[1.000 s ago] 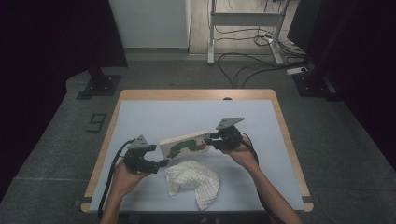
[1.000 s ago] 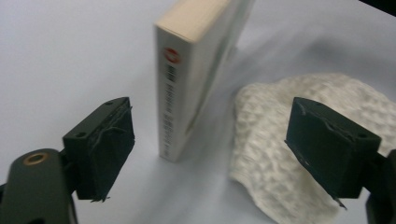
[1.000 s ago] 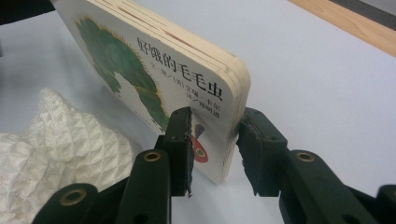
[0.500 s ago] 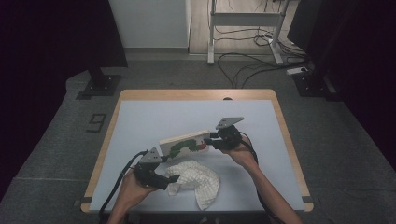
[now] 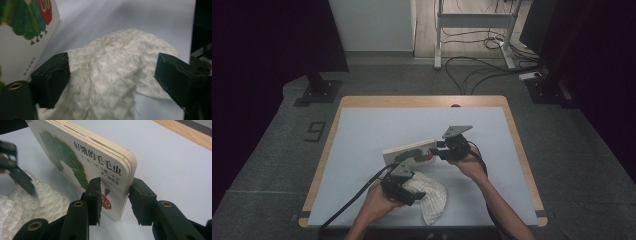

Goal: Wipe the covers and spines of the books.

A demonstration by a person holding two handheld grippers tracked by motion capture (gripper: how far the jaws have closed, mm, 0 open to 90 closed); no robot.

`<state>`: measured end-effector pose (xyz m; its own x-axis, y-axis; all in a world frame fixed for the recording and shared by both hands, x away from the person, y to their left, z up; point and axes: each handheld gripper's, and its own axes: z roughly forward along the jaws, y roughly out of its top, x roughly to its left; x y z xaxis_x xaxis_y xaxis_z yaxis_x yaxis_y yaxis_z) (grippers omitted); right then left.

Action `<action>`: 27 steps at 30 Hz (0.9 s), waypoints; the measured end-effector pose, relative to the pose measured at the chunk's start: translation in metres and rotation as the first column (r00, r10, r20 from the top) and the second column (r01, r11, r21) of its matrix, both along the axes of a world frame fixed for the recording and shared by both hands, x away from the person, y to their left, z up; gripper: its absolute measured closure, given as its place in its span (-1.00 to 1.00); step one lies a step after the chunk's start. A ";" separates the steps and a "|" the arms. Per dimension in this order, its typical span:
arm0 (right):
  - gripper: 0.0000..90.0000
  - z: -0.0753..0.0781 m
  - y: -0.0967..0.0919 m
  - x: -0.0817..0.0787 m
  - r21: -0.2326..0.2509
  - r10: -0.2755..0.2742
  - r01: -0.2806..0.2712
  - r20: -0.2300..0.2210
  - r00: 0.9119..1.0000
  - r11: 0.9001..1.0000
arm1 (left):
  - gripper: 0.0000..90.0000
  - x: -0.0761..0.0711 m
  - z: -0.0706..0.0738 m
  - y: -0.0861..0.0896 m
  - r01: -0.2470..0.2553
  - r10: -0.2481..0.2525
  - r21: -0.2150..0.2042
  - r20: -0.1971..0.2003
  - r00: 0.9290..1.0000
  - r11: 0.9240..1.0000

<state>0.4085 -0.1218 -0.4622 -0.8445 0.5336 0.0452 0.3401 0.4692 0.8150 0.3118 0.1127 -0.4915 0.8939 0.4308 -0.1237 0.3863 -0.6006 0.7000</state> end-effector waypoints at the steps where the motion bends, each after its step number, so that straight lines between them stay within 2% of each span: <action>1: 0.35 0.000 0.000 0.000 0.000 0.000 0.000 0.000 1.000 1.000 | -0.67 0.002 -0.003 -0.002 0.000 0.000 0.003 -0.004 1.000 1.000; 6: 0.35 0.000 0.000 -0.001 0.004 -0.001 0.001 0.002 1.000 1.000 | -0.60 0.005 -0.022 -0.011 0.010 -0.009 0.051 -0.014 1.000 0.999; 8: 0.34 -0.001 0.000 -0.001 0.005 -0.002 0.002 0.002 1.000 1.000 | -0.54 0.004 -0.026 -0.013 0.014 -0.014 0.061 0.002 1.000 0.998; 14: 0.34 0.000 0.001 -0.002 0.005 -0.005 0.005 0.003 1.000 1.000 | -0.18 0.004 -0.024 -0.012 0.006 -0.006 0.073 0.004 1.000 0.997; 17: 0.34 -0.001 0.001 -0.001 0.006 -0.007 0.007 0.003 1.000 1.000 | 0.18 0.006 -0.023 -0.011 -0.008 0.009 0.071 -0.006 1.000 0.997; 20: 0.34 -0.001 0.001 -0.002 0.012 -0.012 0.012 0.002 1.000 1.000 | 0.49 0.004 -0.022 -0.011 0.001 -0.001 0.066 -0.008 1.000 0.998; 23: 0.34 -0.002 0.001 -0.002 0.020 -0.010 0.010 0.004 1.000 1.000 | 0.59 0.002 -0.020 -0.012 0.002 -0.002 0.070 0.001 1.000 0.998; 27: 0.34 -0.002 0.000 -0.002 0.023 -0.012 0.012 0.001 1.000 1.000 | 0.60 -0.001 -0.012 -0.008 -0.004 0.003 0.074 0.013 1.000 0.997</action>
<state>0.4069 -0.1213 -0.4640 -0.8383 0.5423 0.0567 0.3445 0.4462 0.8260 0.3110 0.1046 -0.5035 0.8937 0.4416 -0.0795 0.3796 -0.6495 0.6589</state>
